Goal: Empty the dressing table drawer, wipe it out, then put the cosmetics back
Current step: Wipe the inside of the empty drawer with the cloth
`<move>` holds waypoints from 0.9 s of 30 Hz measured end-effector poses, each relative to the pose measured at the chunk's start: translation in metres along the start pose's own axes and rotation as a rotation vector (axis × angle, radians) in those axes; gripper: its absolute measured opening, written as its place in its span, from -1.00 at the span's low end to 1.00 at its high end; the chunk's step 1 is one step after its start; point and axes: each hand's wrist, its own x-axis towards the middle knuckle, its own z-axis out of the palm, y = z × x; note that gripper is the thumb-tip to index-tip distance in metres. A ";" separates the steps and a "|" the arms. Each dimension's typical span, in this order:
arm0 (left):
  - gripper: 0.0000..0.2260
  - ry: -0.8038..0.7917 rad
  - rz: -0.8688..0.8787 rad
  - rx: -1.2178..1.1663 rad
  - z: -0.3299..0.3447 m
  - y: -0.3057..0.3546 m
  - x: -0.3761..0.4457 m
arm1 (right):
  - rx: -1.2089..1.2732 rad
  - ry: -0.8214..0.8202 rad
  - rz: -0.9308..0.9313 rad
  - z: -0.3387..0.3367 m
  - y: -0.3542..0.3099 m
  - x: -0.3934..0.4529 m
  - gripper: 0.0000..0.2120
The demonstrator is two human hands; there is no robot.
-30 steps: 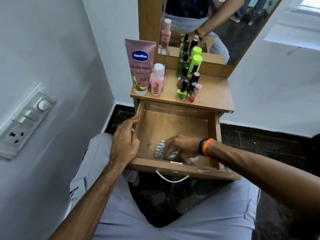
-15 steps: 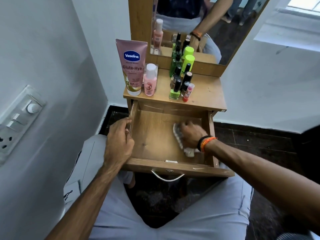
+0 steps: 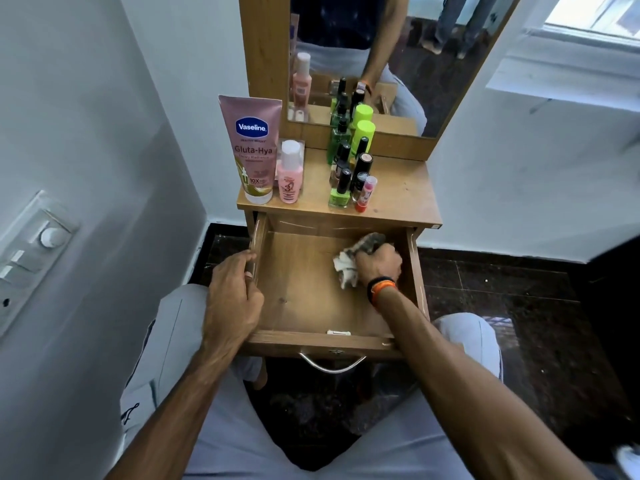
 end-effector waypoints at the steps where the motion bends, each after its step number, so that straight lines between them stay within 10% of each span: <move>1: -0.61 -0.001 -0.006 -0.006 0.000 0.000 0.000 | 0.220 0.018 0.111 0.003 -0.006 -0.002 -0.65; 5: -0.62 0.009 -0.029 -0.034 -0.002 0.000 0.002 | 1.049 0.143 0.467 0.019 -0.020 -0.002 -0.60; 14: -0.62 0.019 -0.090 -0.047 -0.002 0.005 -0.001 | 1.226 0.400 0.465 0.039 -0.067 0.008 -0.61; 21: -0.59 0.032 -0.095 -0.043 -0.003 0.003 0.001 | 1.224 -0.293 0.478 0.106 -0.110 -0.054 -0.81; 27: -0.62 0.049 -0.103 -0.050 -0.003 0.004 0.003 | 1.315 -0.462 0.524 0.078 -0.103 -0.034 -0.72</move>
